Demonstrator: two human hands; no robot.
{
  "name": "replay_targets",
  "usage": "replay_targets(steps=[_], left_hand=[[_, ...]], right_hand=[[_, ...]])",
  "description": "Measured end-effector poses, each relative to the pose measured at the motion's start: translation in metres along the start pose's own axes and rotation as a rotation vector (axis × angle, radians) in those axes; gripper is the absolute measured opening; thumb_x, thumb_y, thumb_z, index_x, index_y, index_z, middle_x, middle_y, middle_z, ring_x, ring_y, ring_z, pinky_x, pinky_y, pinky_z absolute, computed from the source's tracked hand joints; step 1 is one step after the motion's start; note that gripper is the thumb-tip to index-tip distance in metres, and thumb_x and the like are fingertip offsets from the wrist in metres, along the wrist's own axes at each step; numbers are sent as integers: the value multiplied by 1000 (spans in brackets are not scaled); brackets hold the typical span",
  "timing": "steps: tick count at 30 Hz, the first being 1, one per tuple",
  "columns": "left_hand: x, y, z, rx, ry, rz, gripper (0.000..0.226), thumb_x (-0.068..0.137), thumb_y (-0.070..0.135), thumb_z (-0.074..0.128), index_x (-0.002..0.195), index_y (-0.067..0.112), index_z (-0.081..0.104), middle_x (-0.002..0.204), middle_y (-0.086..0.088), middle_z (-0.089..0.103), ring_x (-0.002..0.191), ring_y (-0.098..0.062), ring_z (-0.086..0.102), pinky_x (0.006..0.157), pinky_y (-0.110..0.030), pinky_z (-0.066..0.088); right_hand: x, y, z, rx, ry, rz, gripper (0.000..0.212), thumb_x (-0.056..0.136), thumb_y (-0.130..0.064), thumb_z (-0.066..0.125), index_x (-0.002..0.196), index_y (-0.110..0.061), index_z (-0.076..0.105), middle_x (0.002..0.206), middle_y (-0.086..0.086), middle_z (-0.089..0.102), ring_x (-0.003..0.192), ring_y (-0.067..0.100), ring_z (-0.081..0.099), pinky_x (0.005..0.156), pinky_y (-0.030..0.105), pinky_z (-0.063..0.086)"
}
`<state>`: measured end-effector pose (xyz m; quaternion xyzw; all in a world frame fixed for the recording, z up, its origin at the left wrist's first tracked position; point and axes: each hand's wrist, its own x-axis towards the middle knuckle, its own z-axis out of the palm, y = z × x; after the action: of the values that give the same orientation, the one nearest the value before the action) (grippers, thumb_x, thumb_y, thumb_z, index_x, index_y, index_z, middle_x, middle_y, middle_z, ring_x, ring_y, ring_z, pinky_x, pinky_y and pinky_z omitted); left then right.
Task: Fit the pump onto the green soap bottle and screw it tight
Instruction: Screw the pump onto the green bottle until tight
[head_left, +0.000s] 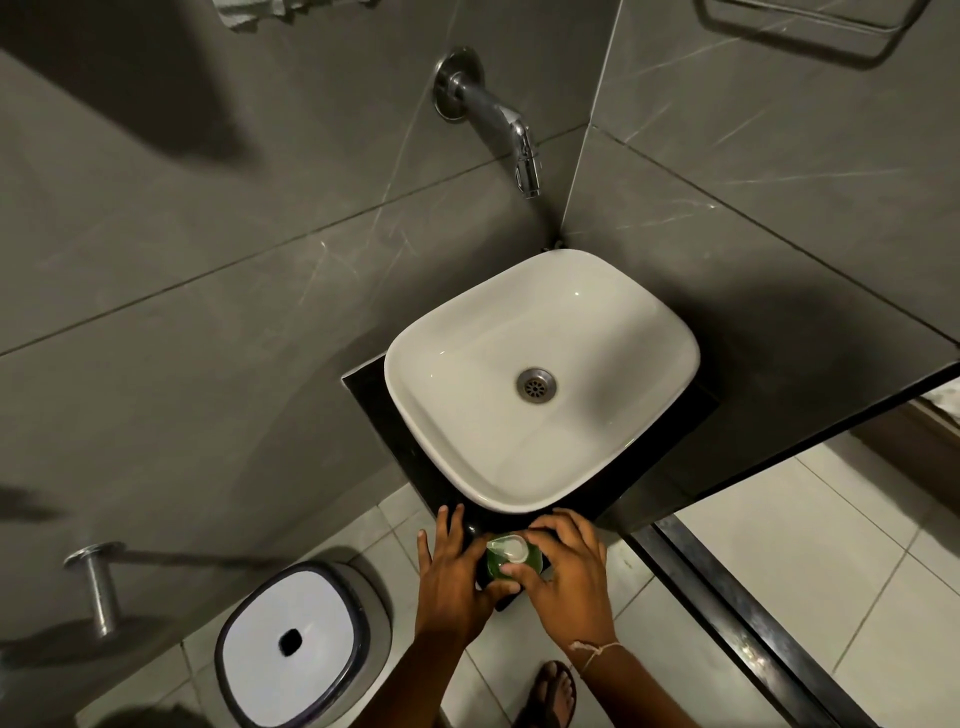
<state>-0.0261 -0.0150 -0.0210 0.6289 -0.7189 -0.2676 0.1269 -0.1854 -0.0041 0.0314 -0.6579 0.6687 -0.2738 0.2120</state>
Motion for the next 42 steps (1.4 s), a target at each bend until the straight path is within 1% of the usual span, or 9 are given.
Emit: replay_targets(steps=[5,10,17,23,27,31,34,37,42], left_hand=[[1,0,1,-6,-5,-10,66,71,68,62,128,38,49,161,-2,11,144,-17,-17,118,-51,-9],[0,1,-1,-10,25,17,76,69,83,42,129,37,49,161,-2,10,146,-19,-14,117,-49,-11],[2,-3,4,16,-8,2,60,76,50,65,131,35,47,161,-3,9,144,-19,-17,118,-51,-8],[0,-2,3,4,30,30,73,72,76,38,133,36,45,159,2,5,146,-20,-15,117,-48,-11],[1,-3,6,16,6,6,63,75,57,58,133,37,44,161,-2,8,145,-18,-18,117,-48,-11],[2,-5,9,30,-3,-1,61,76,45,66,133,37,44,161,-3,8,144,-17,-20,117,-47,-12],[1,-5,7,9,16,15,61,74,53,57,132,36,46,161,-2,8,145,-18,-17,116,-46,-13],[0,-3,6,-13,32,19,65,72,65,47,131,36,47,158,5,4,145,-18,-15,116,-45,-14],[2,-4,7,18,-2,-6,59,77,44,62,133,36,45,161,-2,9,146,-20,-14,119,-53,-4]], right_hand=[[-3,4,1,16,-50,0,28,82,-40,64,110,-35,65,112,-15,56,121,7,39,100,29,31],[-8,-2,8,90,27,110,26,74,-43,70,98,-35,67,105,-16,53,114,9,43,95,19,29],[-9,-14,19,138,113,281,37,61,-56,75,81,-41,48,103,-11,50,108,14,42,91,40,38],[-11,-6,11,122,75,156,42,68,-53,73,107,-43,64,114,-35,43,121,6,36,99,35,32],[-7,-15,18,141,138,259,39,58,-55,79,80,-34,55,104,-13,54,112,16,45,93,43,41],[-6,-24,26,170,167,380,55,51,-60,80,83,-27,51,104,-6,55,112,20,45,93,39,36],[-11,-20,26,184,168,296,57,58,-64,72,107,-39,56,118,-18,51,123,13,38,99,38,31],[-12,-18,23,227,172,261,40,63,-55,72,100,-45,62,116,-35,44,126,15,37,102,45,35],[-6,-33,28,248,234,405,49,49,-56,82,80,-29,55,100,-11,53,111,21,46,94,47,39]])
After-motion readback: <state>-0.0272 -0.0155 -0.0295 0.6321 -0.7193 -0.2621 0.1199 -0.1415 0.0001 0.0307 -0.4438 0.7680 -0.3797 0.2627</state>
